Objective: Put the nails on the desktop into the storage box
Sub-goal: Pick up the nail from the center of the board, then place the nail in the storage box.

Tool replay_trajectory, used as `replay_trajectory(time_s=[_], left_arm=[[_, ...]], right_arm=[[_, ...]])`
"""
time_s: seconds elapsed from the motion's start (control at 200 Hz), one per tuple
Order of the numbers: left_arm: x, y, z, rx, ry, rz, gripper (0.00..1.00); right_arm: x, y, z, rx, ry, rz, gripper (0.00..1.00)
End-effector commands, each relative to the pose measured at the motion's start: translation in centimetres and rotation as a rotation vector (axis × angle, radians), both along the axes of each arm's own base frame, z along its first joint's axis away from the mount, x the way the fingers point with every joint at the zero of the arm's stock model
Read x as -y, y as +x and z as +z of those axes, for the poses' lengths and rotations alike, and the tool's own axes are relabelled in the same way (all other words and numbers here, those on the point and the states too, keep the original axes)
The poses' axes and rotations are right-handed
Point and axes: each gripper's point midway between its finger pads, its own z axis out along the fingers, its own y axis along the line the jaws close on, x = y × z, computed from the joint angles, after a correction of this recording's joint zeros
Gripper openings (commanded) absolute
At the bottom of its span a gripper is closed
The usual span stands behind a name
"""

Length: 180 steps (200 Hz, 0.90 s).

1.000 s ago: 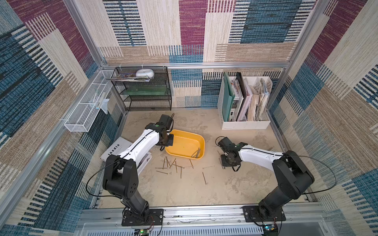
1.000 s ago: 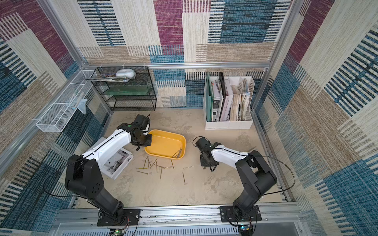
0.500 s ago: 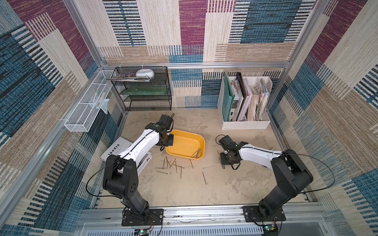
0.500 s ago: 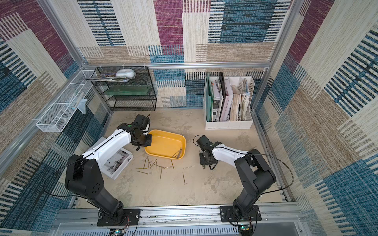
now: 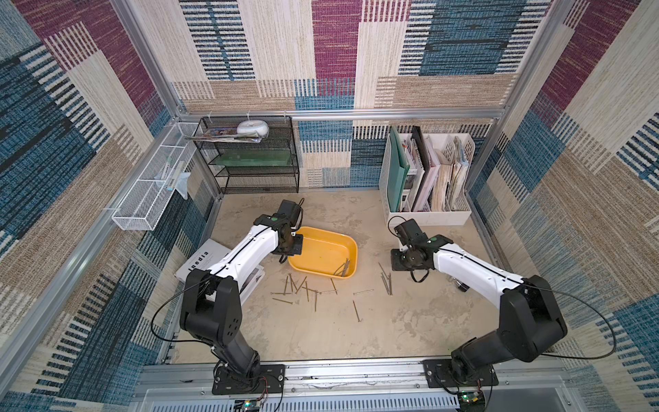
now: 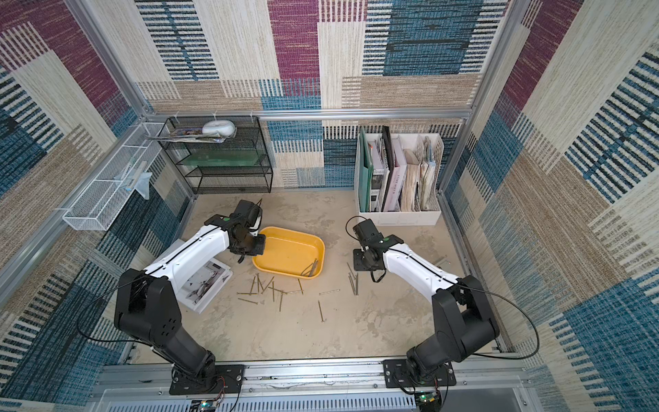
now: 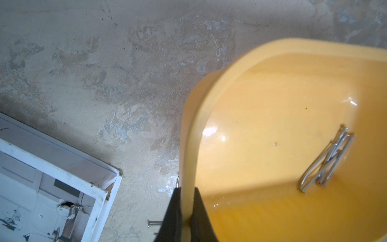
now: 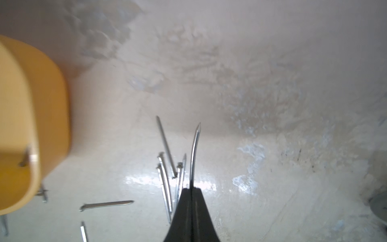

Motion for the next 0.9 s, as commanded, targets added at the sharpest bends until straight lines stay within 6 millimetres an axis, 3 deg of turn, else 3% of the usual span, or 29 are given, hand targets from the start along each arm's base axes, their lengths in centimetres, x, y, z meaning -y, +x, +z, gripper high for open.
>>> replay_trajectory(time_s=[0.0,0.09,0.19,0.285,0.421,0.531,0.636,0.806,0.851,0.896], left_arm=[[0.1,0.1,0.2,0.001,-0.001,-0.008,0.00],[0.1,0.1,0.2,0.002,-0.001,-0.009,0.00],[0.1,0.1,0.2,0.001,-0.001,-0.006,0.00],[0.1,0.1,0.3,0.004,-0.001,-0.008,0.00],[0.1,0.2,0.2,0.001,-0.001,-0.007,0.00],[0.1,0.2,0.1,-0.001,-0.002,-0.009,0.00],[0.2,0.2,0.3,0.003,-0.004,-0.010,0.00],[0.2,0.2,0.1,-0.002,-0.005,-0.009,0.00],[0.2,0.2,0.2,0.000,-0.007,-0.010,0.00],[0.2,0.2,0.2,-0.001,-0.009,-0.009,0.00]], right_arm=[[-4.2,0.6,3.4,0.024,0.168,0.109,0.00],[-8.8,1.2,5.3,0.044,0.273,0.195,0.00],[-13.9,1.5,6.0,0.042,0.322,0.288,0.00],[-18.8,1.4,5.9,0.019,0.387,0.365,0.00],[-23.5,1.5,4.4,-0.033,0.470,0.413,0.00],[-25.6,1.3,2.4,-0.088,0.523,0.405,0.00],[-26.4,1.0,0.6,-0.128,0.580,0.367,0.00],[-25.8,0.8,-1.1,-0.145,0.571,0.330,0.00],[-25.5,0.8,-1.3,-0.143,0.558,0.323,0.05],[-25.1,0.9,-1.3,-0.138,0.553,0.318,0.18]])
